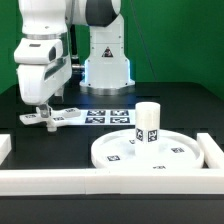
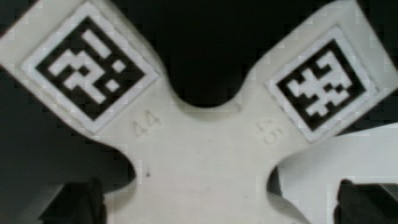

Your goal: Assemble round table

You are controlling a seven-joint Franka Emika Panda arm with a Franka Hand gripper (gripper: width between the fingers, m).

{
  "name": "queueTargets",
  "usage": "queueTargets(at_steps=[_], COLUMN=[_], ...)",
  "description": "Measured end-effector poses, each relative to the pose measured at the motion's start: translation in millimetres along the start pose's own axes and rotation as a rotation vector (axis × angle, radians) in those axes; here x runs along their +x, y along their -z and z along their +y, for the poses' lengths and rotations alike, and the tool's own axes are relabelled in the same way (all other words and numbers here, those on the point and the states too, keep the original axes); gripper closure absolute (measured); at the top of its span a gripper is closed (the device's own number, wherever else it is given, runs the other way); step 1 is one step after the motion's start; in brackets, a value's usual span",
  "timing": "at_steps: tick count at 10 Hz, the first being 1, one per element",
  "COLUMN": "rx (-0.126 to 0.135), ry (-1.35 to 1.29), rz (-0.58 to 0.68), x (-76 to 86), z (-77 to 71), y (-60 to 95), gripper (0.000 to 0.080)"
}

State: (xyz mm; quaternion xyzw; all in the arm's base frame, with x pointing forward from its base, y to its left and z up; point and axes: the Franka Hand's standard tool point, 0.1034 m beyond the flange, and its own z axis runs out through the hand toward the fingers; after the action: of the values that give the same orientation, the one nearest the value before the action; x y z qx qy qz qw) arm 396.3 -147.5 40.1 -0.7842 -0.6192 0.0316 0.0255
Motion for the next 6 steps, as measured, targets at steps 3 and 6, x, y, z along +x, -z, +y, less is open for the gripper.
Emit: queueTargets(at_steps=[3,6], rx=[0.001,0.006], ry=[-0.001,-0.001], rz=[0.000,0.000], x=[-0.7,-0.6], z=[0.5,-0.9], y=[-0.7,-3.0], gripper=[0.0151,0.0151])
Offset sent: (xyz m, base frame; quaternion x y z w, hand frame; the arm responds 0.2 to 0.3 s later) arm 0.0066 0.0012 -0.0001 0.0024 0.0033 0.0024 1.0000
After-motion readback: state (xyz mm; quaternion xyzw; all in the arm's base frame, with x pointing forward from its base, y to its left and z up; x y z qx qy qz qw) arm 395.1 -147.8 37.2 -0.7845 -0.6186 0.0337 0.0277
